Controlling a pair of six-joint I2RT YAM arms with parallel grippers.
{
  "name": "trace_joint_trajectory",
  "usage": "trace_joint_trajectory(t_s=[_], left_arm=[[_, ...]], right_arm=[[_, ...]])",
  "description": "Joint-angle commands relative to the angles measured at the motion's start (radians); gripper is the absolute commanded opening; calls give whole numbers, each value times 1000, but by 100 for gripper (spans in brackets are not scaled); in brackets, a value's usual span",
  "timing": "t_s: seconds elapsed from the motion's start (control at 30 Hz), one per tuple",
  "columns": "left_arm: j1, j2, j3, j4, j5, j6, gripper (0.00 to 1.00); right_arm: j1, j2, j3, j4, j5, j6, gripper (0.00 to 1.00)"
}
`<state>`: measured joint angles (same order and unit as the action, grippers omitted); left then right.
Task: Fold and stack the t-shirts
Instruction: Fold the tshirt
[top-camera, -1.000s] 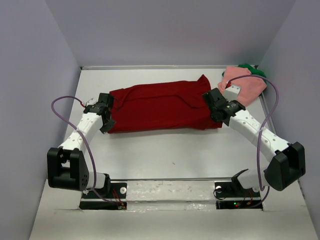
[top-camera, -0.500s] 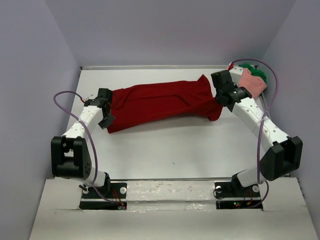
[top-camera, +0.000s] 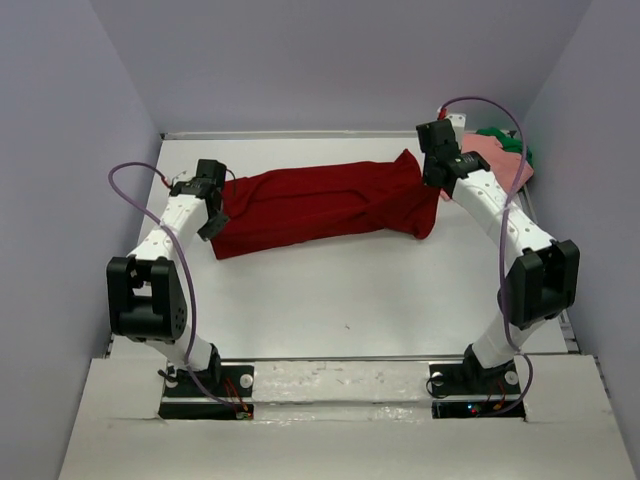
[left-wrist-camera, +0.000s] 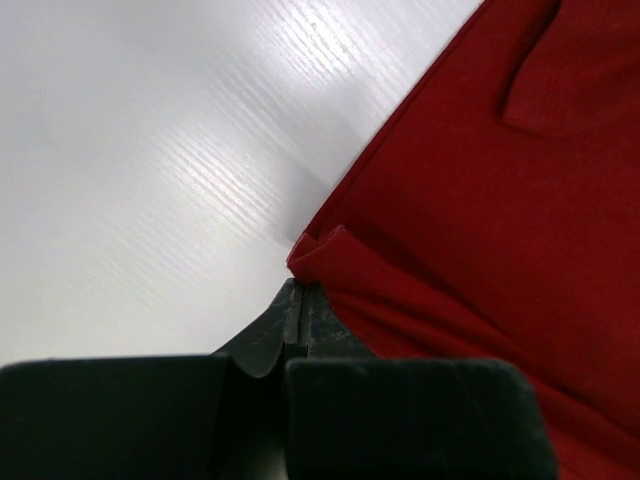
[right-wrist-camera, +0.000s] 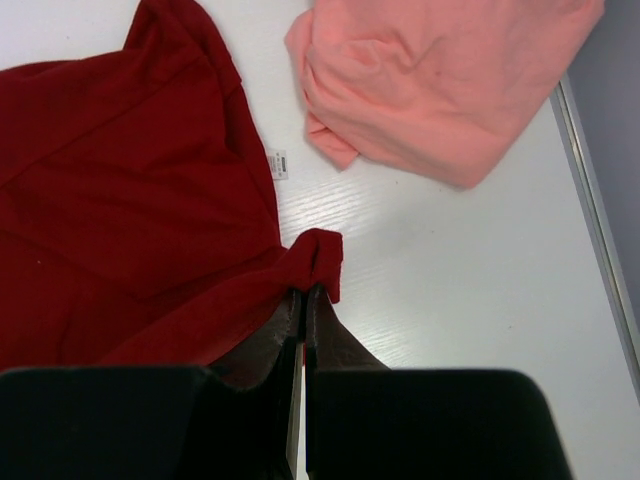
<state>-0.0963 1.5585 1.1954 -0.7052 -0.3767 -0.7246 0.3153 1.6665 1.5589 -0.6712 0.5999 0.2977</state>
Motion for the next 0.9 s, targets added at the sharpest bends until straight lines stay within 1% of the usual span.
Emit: trace_joint_trajectory(t_s=[0.0,0.27,0.87], left_arm=[[7,23,56,-30,-51,24,0],[7,89,99,-30,-50,28,0],[0,258,335,-71,-85,73,0]], right_arm=[[-8,19,36,45,-12,-60,0],[-8,79,69,51,-26,-89,0],[-27,236,250,50,3,-150,0]])
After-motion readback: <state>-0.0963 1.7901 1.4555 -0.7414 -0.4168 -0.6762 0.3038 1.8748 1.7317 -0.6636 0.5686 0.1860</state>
